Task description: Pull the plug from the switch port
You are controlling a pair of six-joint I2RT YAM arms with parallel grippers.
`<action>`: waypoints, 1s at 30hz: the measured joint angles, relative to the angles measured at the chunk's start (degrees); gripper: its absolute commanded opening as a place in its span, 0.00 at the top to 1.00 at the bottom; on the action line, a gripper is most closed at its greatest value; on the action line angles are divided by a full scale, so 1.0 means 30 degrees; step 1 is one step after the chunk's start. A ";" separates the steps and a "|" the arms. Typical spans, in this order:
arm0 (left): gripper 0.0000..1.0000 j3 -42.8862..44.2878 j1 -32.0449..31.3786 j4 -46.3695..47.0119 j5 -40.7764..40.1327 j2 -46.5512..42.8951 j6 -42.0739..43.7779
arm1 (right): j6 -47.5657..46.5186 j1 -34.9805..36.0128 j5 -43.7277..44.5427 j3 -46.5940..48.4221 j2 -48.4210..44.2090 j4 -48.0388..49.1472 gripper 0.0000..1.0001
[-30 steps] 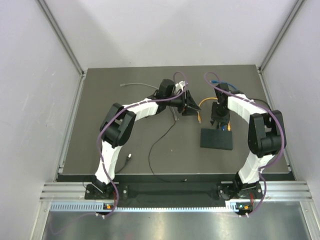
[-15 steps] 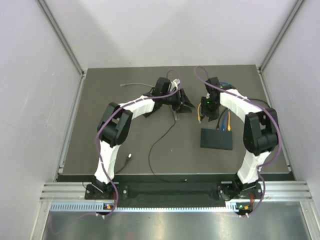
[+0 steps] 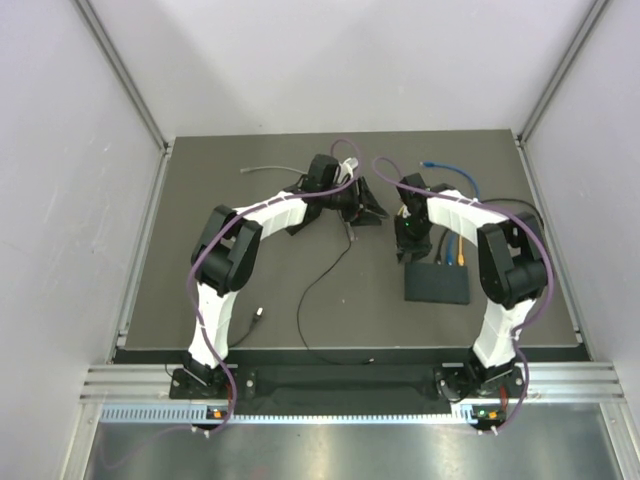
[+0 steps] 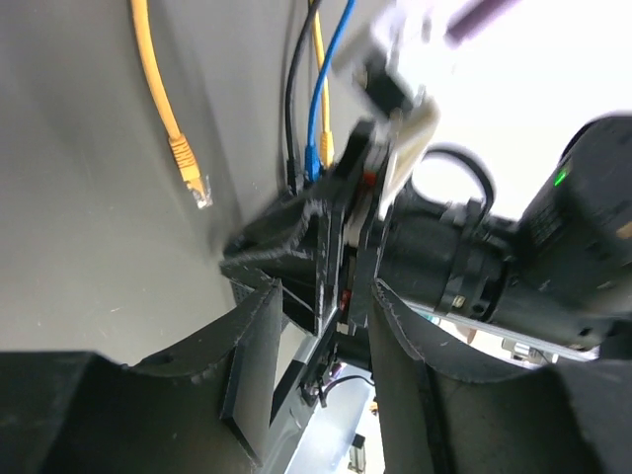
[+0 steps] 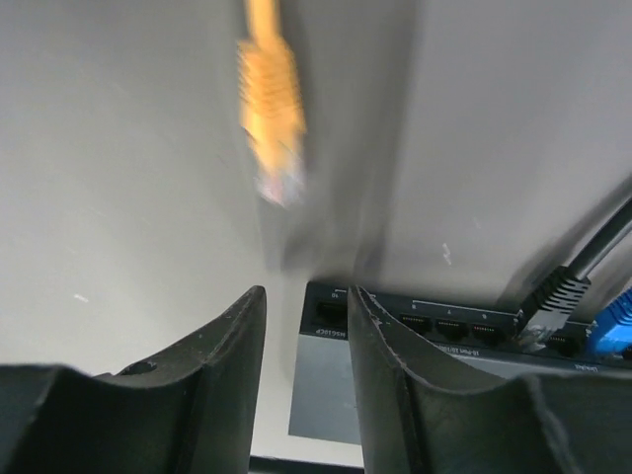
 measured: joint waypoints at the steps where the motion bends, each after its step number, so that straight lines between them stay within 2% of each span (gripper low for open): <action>1: 0.55 0.0000 0.0007 0.0015 0.0007 -0.0007 -0.0007 | -0.0109 0.0000 0.0102 -0.0503 -0.0328 0.0051 0.62; 4: 0.55 0.0000 0.0036 0.0080 0.0117 0.0000 -0.0051 | -0.0561 0.0000 0.0284 -0.2149 -0.1574 0.0007 0.63; 8: 0.55 0.0000 0.0058 0.0146 0.0299 0.0000 -0.0240 | -0.1195 0.0000 0.0328 -0.4175 -0.3577 -0.0189 0.57; 14: 0.55 0.0000 -0.0066 0.0284 0.0466 0.0036 -0.0539 | -0.0401 -0.0474 0.0816 -0.4197 -0.6098 -0.0816 0.50; 19: 0.54 0.0007 -0.0386 0.0313 0.0729 0.0109 -0.0831 | 0.1151 -0.3300 0.1843 -0.3854 -0.6521 -0.0860 0.50; 25: 0.54 0.0109 -0.0765 0.0386 0.1319 0.0109 -0.0925 | 0.1260 -0.6411 0.3169 -0.3599 -0.5836 -0.0772 0.51; 30: 0.54 0.0109 -0.0787 0.0379 0.1749 0.0109 -0.0911 | 0.0372 -0.7577 0.3264 -0.3585 -0.5064 -0.0138 0.56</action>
